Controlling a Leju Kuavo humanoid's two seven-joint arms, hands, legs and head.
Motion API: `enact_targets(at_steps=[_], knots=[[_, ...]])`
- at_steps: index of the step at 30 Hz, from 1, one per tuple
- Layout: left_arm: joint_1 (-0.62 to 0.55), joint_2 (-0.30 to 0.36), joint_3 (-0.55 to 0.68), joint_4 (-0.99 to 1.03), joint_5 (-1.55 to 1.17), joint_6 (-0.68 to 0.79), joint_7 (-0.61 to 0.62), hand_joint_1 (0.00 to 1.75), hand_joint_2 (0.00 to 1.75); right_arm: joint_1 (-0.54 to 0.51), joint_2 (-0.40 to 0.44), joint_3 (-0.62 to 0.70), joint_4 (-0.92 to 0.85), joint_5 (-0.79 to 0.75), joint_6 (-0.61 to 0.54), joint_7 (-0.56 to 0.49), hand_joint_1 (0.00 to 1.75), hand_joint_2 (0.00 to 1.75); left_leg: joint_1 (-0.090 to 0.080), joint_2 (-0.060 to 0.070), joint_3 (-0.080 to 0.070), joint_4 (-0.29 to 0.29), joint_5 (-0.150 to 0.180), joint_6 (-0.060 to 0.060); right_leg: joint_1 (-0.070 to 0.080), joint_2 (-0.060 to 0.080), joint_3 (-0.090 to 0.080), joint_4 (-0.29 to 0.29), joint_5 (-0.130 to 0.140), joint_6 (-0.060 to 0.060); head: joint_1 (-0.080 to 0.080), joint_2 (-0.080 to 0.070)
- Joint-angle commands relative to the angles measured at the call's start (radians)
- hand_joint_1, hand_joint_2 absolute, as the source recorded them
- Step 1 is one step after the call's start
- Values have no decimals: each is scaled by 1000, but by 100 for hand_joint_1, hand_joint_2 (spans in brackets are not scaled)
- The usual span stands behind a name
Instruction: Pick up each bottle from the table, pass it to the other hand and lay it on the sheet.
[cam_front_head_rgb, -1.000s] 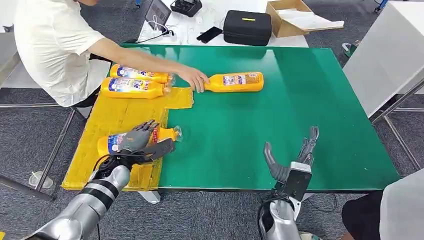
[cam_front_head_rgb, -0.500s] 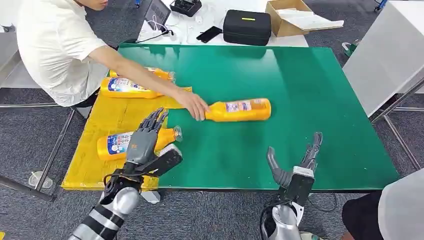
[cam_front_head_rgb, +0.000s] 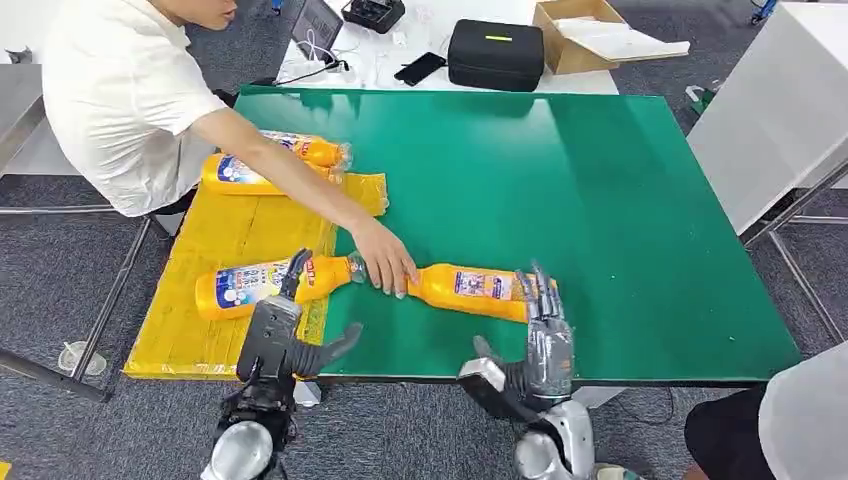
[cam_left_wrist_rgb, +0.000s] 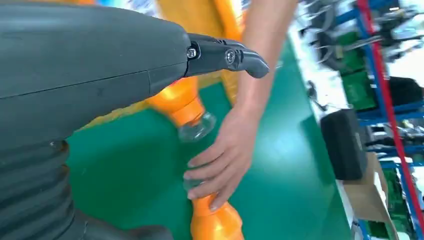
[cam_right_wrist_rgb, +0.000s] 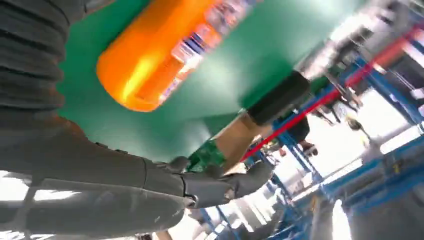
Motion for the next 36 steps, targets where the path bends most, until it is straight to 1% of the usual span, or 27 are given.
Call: enact_targets(at_steps=[1,2,3,5,9,10,11,12,14,15,16,18,22,25,27,29,31,33,34,36], knots=[[4,-47,-23,151,114,4,-14,0,175,-92,-76,-64,188,217,-11,82,0,175,-1,2,10,-2,-2,3,0,0,10,-4,-1,-2,1,0],[0,-45,-28,154,115,6,-14,0,175,-100,-81,-61,198,235,-11,92,0,175,0,2,4,-2,-1,1,0,1,4,-2,0,-1,0,0],[-10,-42,-39,163,116,12,-14,0,175,-119,-89,-45,230,239,-11,104,0,175,-1,3,5,-1,-1,1,0,1,5,-2,0,-1,0,0],[-18,-42,-41,167,120,16,-14,0,175,-140,-93,-34,258,235,-11,112,0,175,0,1,2,-1,0,1,0,0,2,-1,1,-1,0,0],[-21,-40,-43,167,123,17,-12,0,175,-143,-94,-26,266,234,-11,115,0,175,-1,3,6,-2,-1,1,0,0,6,-2,0,-2,0,0],[-23,-39,-46,168,131,18,-10,0,175,-151,-99,-8,286,221,-11,122,0,175,-1,1,4,-1,0,1,0,-1,3,-1,0,-1,1,0],[-28,-37,-51,170,138,16,-6,0,175,-175,-110,21,342,204,-11,151,0,175,0,1,3,-1,0,1,0,0,3,-1,0,-1,0,0],[-29,-36,-53,170,142,16,-5,0,175,-182,-115,34,358,203,-11,170,0,175,0,2,5,-1,-1,1,0,0,4,-2,0,-1,1,0],[-34,-32,-67,168,145,11,-4,0,175,-201,-137,59,379,196,-11,218,0,175,0,3,3,-1,0,1,0,1,3,-1,1,-1,0,0],[-35,-32,-69,167,146,11,-3,0,175,-205,-140,62,383,193,-11,221,0,175,0,5,8,-2,-1,2,0,2,7,-2,0,-2,0,0],[-38,-31,-75,166,146,9,-2,0,175,-218,-147,68,403,181,-11,237,0,175,0,2,3,-1,0,1,0,1,3,-1,1,-1,0,0],[-48,-32,-82,170,148,13,2,0,175,-246,-163,71,426,184,-11,269,0,175,-1,2,3,-1,0,1,0,0,2,-1,1,0,1,0],[-57,-33,-88,176,150,13,3,0,175,-264,-167,62,442,179,-11,273,0,175,-1,2,3,-1,0,1,-1,0,3,-1,0,-1,0,0],[-72,-36,-97,192,154,11,3,0,175,-309,-168,49,507,125,-10,261,0,175,-1,2,2,-1,0,1,0,0,2,0,1,-1,0,0],[-79,-38,-102,199,156,10,3,0,175,-332,-177,50,541,124,-8,266,0,175,-1,3,4,-1,-1,1,0,1,4,-1,0,-1,0,0],[-82,-40,-103,204,157,11,3,0,175,-340,-179,50,553,118,-11,261,0,175,-1,1,2,-1,0,1,0,0,2,-1,1,-1,0,0],[-84,-39,-104,205,158,11,2,0,175,-342,-174,43,556,102,-11,249,0,175,-1,2,7,-1,-1,2,0,0,6,-1,0,-2,0,0],[-90,-41,-105,210,163,22,-4,0,175,-354,-160,32,570,81,-11,222,0,175,-1,2,4,-1,0,1,0,0,3,-1,0,-1,0,0],[-96,-44,-106,216,164,23,-3,0,175,-362,-155,36,576,83,-11,224,0,175,-1,3,5,-1,-1,1,0,1,5,-1,0,-1,0,0],[-98,-44,-106,218,164,23,-3,0,175,-364,-153,36,578,85,-11,226,0,175,-1,3,3,0,0,1,0,1,2,0,0,-1,0,0]])
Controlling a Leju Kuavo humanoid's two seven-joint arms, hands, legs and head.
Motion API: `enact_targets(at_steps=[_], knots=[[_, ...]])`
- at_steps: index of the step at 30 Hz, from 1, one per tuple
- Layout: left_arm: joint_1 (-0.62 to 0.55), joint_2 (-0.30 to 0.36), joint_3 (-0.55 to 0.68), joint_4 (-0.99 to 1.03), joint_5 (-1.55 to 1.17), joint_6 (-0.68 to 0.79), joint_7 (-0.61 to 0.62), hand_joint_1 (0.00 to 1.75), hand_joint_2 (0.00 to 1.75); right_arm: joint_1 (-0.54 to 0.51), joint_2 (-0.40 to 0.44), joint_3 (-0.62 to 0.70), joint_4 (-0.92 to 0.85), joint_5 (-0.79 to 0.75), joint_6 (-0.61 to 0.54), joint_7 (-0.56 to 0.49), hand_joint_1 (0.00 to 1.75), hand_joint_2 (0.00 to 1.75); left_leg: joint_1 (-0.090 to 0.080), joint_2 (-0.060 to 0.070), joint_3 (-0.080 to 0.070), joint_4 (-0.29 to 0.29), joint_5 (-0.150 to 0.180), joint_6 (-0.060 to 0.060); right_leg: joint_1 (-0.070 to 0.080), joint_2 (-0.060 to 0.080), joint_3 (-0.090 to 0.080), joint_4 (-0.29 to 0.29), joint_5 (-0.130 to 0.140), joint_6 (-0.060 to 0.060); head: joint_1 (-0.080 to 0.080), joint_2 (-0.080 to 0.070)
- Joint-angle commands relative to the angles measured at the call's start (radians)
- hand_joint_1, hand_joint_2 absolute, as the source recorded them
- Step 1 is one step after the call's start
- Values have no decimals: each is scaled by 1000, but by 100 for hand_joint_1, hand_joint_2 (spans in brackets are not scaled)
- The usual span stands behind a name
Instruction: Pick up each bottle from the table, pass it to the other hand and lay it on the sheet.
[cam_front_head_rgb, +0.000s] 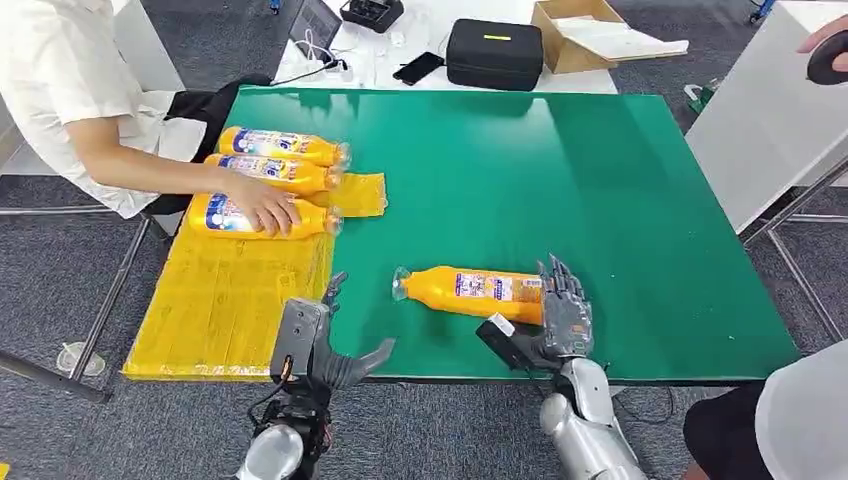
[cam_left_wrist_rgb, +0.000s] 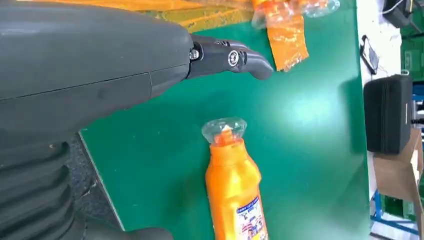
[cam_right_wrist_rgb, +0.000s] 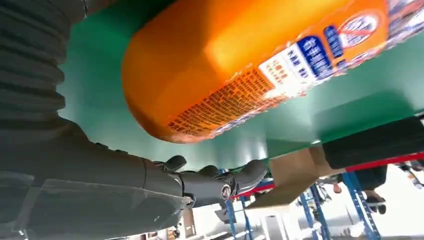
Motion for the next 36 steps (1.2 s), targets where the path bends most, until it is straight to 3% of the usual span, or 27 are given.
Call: enact_targets(at_steps=[1,25,26,27,28,32,36], knots=[[-60,8,-30,85,7,11,1,0,175,-87,5,2,149,-24,-7,-24,0,175,0,1,2,-1,0,0,0,0,2,-1,0,-1,0,0],[-99,-10,-46,156,64,4,-7,0,175,-187,-1,25,318,-61,56,-22,0,175,0,1,4,-1,-1,1,0,0,4,-1,-1,-2,0,0],[-99,-10,-46,156,64,4,-7,0,175,-187,-1,25,318,-61,56,-22,17,175,0,1,3,-1,0,1,0,0,3,-1,0,-1,0,0],[-99,-10,-46,156,64,4,-7,0,175,-187,-1,25,318,-61,56,-22,136,175,0,0,1,0,0,1,0,0,2,0,0,-1,0,0],[-103,-9,-50,159,73,3,-9,0,175,-195,-4,21,336,-77,73,-28,173,175,0,1,3,-1,-1,1,0,0,3,-1,-1,-1,0,0],[-110,-12,-52,168,88,3,-9,0,175,-206,-10,19,371,-89,106,-19,168,175,0,1,4,0,-1,1,0,-1,5,-1,-1,-2,0,0],[-115,-13,-52,176,103,-2,-9,0,175,-205,-18,21,398,-89,116,-12,175,175,0,-1,3,-1,0,1,1,-2,3,-1,0,-1,0,0]])
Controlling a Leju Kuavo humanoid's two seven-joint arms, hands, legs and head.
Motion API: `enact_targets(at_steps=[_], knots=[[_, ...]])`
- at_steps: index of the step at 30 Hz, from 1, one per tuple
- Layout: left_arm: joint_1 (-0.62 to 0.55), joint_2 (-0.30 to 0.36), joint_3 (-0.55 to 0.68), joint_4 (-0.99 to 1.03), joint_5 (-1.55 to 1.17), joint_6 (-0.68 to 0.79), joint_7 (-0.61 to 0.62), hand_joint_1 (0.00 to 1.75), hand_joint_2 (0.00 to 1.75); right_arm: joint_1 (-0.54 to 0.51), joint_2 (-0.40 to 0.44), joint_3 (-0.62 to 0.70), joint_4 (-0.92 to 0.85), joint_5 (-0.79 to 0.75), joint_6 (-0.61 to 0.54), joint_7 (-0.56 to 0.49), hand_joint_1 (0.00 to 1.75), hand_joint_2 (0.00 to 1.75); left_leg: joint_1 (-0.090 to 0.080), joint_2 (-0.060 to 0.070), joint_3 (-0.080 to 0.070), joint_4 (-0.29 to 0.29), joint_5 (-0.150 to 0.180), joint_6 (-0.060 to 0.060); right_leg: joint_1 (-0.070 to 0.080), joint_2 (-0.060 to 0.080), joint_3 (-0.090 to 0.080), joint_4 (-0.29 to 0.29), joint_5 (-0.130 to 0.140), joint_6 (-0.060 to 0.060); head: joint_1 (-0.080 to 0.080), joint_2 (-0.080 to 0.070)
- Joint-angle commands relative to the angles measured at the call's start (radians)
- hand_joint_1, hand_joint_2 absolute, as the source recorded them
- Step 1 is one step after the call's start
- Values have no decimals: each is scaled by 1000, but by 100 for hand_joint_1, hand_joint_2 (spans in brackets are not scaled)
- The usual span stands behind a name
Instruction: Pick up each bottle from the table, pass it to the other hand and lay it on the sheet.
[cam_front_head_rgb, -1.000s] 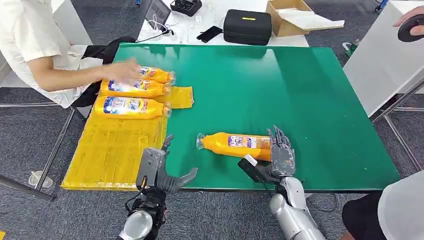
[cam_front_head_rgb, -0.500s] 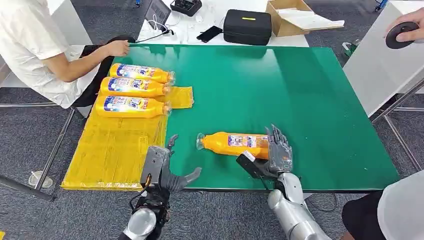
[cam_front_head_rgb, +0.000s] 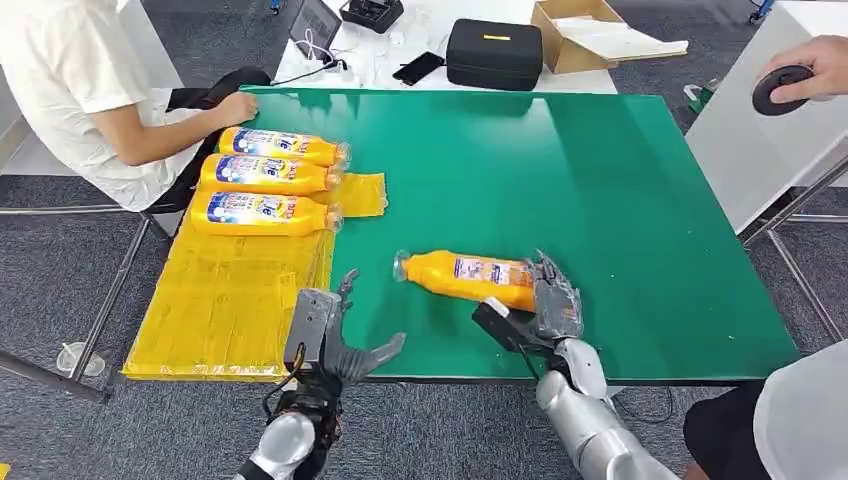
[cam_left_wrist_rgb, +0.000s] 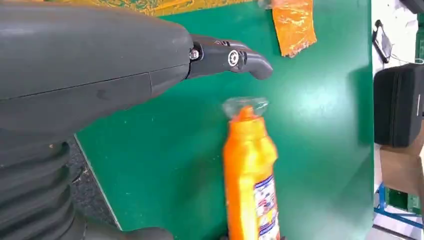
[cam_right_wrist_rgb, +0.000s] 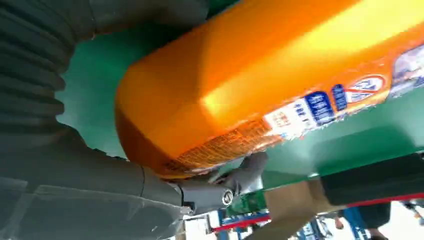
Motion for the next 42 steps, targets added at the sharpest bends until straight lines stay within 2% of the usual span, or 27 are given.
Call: enact_targets(at_steps=[1,19,22,24,27,30,34,42], knots=[[-51,10,-29,81,26,-9,-1,0,175,-42,-22,12,158,-7,32,12,175,175,0,-1,5,-1,0,1,1,-3,6,-1,-1,-2,0,0],[-53,14,-34,86,39,-11,-4,0,175,-26,-19,-10,181,-39,48,9,175,175,0,-2,8,-2,0,1,1,-4,9,-2,-1,-2,0,0],[-53,18,-39,76,33,9,-22,0,175,-15,-11,-48,176,-100,65,-59,175,175,1,-3,8,-1,0,1,1,-4,9,-2,-1,-2,0,0],[-46,25,-39,59,47,11,-27,0,175,-2,10,-112,147,-218,100,-198,175,175,1,-3,7,-1,0,1,1,-4,8,-2,-1,-2,0,0],[-54,21,-46,54,82,-1,-22,0,175,-5,27,-129,117,-296,140,-303,175,175,1,-1,6,-1,0,1,1,-1,6,-1,0,-1,0,0],[-55,22,-49,56,96,-6,-18,0,175,-6,28,-122,110,-304,141,-317,175,175,0,1,7,-1,-1,1,1,-1,7,-1,-1,-2,0,0],[-62,25,-56,72,135,-9,-23,0,175,5,40,-117,64,-378,140,-396,175,175,0,0,7,-1,0,1,1,-2,7,-1,0,-2,0,0],[-69,21,-56,101,200,-29,-12,0,175,15,43,-89,33,-423,147,-416,175,175,0,1,6,-1,0,1,0,-1,6,0,0,-2,0,0]])
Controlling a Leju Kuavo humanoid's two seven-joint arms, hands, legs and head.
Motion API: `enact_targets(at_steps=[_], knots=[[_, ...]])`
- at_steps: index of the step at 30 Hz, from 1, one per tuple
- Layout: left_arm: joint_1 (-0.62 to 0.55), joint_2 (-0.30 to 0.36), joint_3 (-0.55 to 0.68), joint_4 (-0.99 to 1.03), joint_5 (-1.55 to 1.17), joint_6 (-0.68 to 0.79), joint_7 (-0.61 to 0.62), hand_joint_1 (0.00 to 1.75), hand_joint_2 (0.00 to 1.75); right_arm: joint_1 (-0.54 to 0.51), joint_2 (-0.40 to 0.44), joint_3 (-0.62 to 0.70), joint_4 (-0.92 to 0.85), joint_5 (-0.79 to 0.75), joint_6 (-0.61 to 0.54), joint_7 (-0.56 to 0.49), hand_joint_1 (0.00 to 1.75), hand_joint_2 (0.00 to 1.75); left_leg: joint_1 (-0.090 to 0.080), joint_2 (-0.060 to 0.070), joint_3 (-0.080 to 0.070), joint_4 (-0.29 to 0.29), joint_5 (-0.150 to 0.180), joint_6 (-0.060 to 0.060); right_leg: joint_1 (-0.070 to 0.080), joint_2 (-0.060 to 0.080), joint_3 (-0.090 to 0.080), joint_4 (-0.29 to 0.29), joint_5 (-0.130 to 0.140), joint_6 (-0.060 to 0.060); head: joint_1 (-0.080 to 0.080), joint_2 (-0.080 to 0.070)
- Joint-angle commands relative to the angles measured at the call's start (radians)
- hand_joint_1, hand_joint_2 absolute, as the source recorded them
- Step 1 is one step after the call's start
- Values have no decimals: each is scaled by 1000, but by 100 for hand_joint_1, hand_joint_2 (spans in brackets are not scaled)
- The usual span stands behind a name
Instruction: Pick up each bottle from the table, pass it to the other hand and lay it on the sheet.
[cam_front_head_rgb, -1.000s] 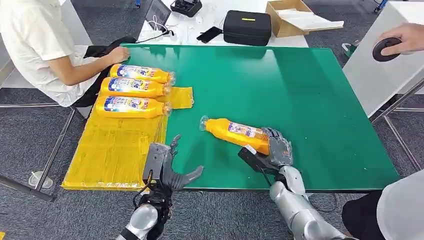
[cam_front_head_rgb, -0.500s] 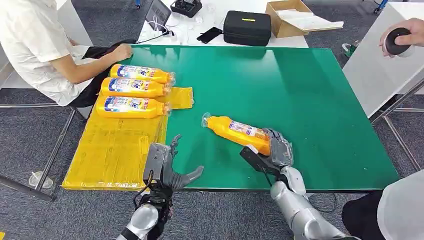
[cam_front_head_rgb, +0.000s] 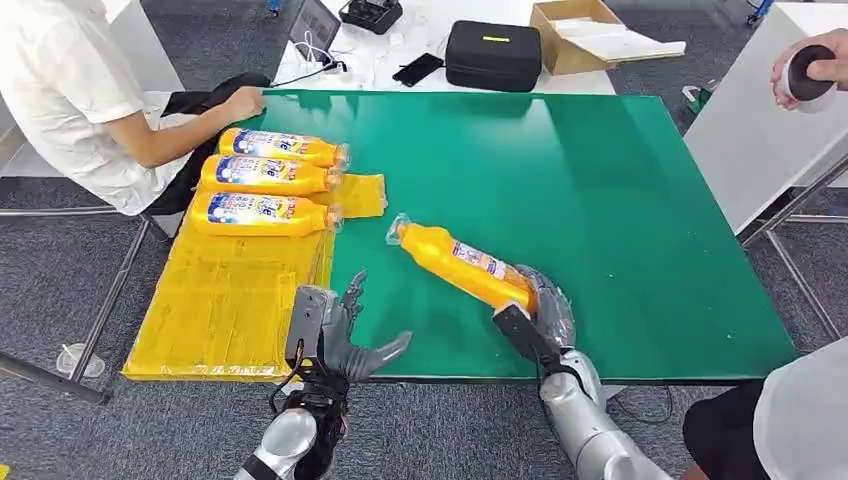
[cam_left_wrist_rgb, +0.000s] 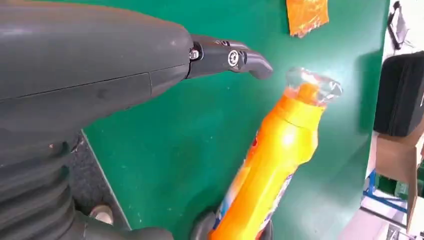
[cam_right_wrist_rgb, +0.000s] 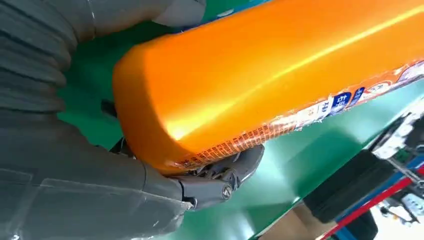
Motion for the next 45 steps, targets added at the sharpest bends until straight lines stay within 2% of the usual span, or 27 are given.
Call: enact_targets(at_steps=[1,6,12,21,24,28,35,36,39,45], knots=[[-49,22,-31,75,53,-17,13,0,175,8,17,5,-21,-41,11,-18,175,175,0,0,2,-1,0,0,0,-1,2,-1,-1,-2,0,0],[-55,8,0,112,163,-32,32,0,175,19,31,17,-39,-97,14,-49,175,175,0,0,3,-1,-1,1,0,-1,3,0,-1,-2,0,0],[-136,-26,41,293,309,-55,27,0,175,1,53,63,-45,-125,32,-65,175,175,0,1,1,0,0,0,0,1,1,0,0,-2,0,0],[-137,-27,40,297,311,-56,24,0,175,1,53,64,-45,-127,32,-64,175,175,0,0,-1,0,0,0,0,0,0,0,0,-1,0,0],[-156,-37,46,349,364,-62,32,0,175,26,51,117,-121,-173,55,-65,175,175,0,1,1,0,-1,0,0,0,1,0,-1,-2,0,0],[-197,-59,40,435,403,-73,-37,0,175,56,49,211,-200,-245,51,-65,175,175,0,0,-1,0,0,0,0,0,-1,0,0,-1,0,0],[-195,-56,58,323,425,-101,-115,0,175,77,45,280,-256,-291,49,-65,175,175,0,0,-2,0,0,0,0,0,-1,0,0,-1,0,0],[-184,-49,64,278,431,-109,-115,0,175,79,44,292,-260,-297,40,-65,175,175,0,2,2,1,-2,1,0,0,2,1,-2,-2,0,0],[-158,-41,88,189,480,-162,-95,0,175,84,52,326,-272,-309,48,-65,175,175,0,1,-2,0,0,0,1,1,-2,1,0,-1,0,0],[-154,-51,127,136,541,-181,-93,0,175,96,81,411,-270,-308,55,-65,175,175,0,2,-2,0,0,0,1,2,-1,0,0,-1,0,0]])
